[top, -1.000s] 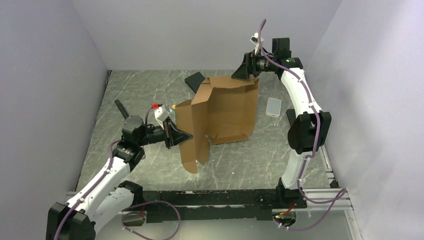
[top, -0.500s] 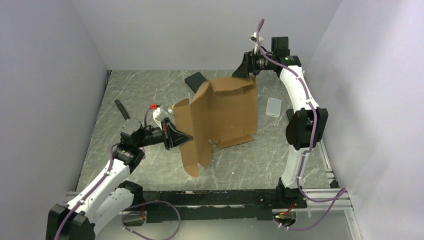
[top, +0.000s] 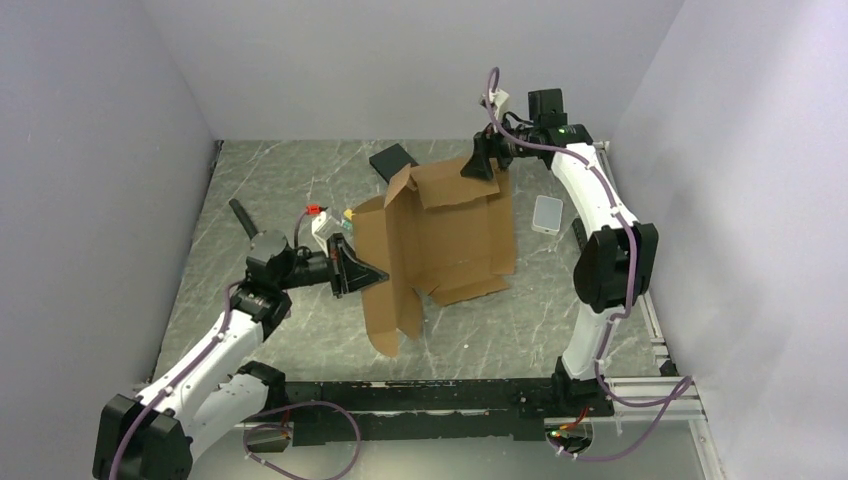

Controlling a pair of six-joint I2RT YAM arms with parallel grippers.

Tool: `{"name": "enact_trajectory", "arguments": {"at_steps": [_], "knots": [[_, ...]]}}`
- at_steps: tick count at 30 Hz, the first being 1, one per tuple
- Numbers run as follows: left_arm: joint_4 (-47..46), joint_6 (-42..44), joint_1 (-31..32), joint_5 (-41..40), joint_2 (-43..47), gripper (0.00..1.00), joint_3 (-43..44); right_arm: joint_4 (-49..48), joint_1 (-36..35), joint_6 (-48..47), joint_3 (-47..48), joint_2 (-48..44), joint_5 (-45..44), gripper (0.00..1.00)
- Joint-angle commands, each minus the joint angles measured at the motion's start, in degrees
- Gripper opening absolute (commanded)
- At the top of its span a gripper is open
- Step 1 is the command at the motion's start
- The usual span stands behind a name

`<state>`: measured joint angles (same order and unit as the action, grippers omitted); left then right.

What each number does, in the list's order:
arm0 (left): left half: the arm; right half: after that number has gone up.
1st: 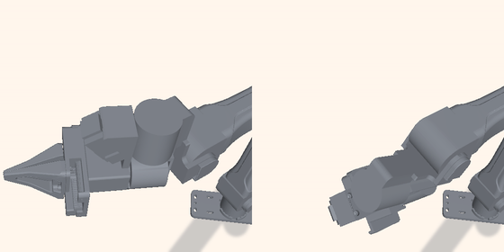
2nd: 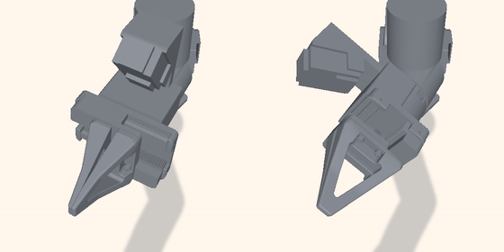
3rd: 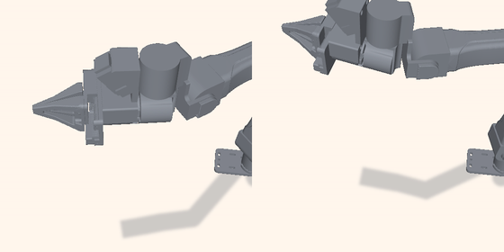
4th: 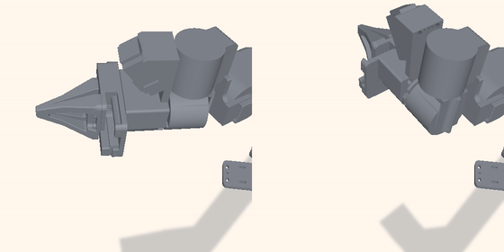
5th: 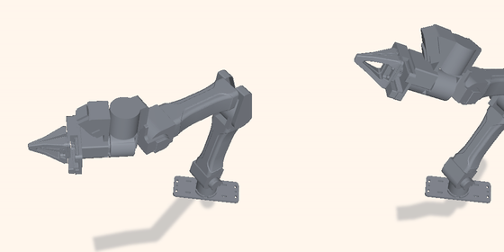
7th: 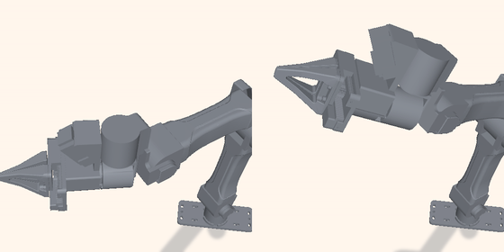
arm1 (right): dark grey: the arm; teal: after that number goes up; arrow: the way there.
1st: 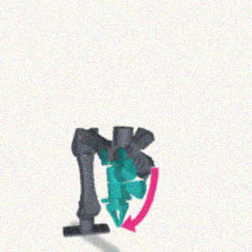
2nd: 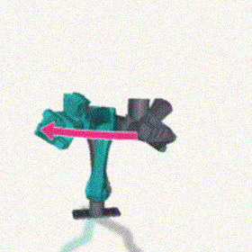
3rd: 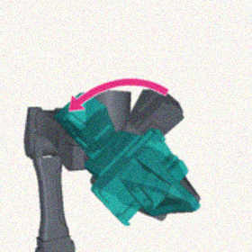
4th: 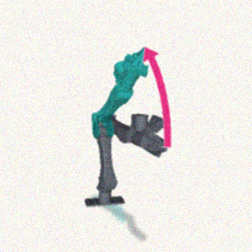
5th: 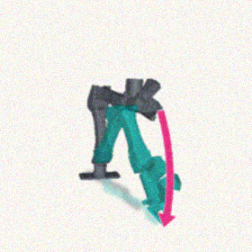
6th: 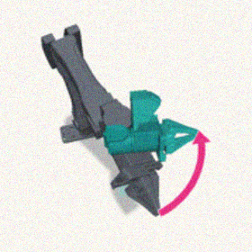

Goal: Fold the paper box

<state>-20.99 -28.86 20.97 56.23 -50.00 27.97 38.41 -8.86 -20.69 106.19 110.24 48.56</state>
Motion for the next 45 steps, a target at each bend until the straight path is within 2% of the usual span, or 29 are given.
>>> {"name": "enact_trajectory", "arguments": {"at_steps": [1, 7, 12, 24, 26, 29, 33, 37, 45], "knots": [[3.7, 6.8, -0.2, 1.3, -2.3, 0.0, 5.8, -3.9, -3.1, -6.2, -3.3, -7.3, -3.7, 0.78], [18.6, 18.8, -0.2, 0.7, -5.7, 0.0, 12.0, -5.8, -3.4, -5.4, -3.0, -8.4, -3.4, 0.8], [20.9, 21.2, -0.2, 0.3, -7.5, 0.0, 14.5, -5.5, -3.4, -6.2, -3.4, -9.9, -1.6, 0.8], [30.4, 29.3, -0.1, -4.2, -10.5, 0.0, 20.5, 0.5, -0.3, -10.2, -0.2, -14.2, 5.4, 0.91], [31.4, 31.2, 0.0, -4.7, -10.7, 0.0, 21.4, 3.5, 0.2, -14.3, 0.4, -15.1, 5.3, 0.91], [31.6, 31.8, 0.1, -4.6, -10.8, 0.0, 22.4, 7.5, 0.1, -25.2, -2.7, -19.3, 4.1, 0.93], [31.4, 31.7, 0.1, -4.7, -10.8, 0.0, 22.8, 1.6, -0.4, -41.9, -19.8, -31.1, 3.1, 0.95], [29.7, 30.0, 0.2, -5.0, -10.6, 0.0, 22.1, -2.8, -3.4, -47.8, -28.4, -36.5, -4.5, 0.97], [27.2, 25.1, 0.3, -5.9, -11.1, 0.0, 21.4, -22.2, -12.6, -45.0, -40.2, -39.9, -27.8, 1.0]]}}
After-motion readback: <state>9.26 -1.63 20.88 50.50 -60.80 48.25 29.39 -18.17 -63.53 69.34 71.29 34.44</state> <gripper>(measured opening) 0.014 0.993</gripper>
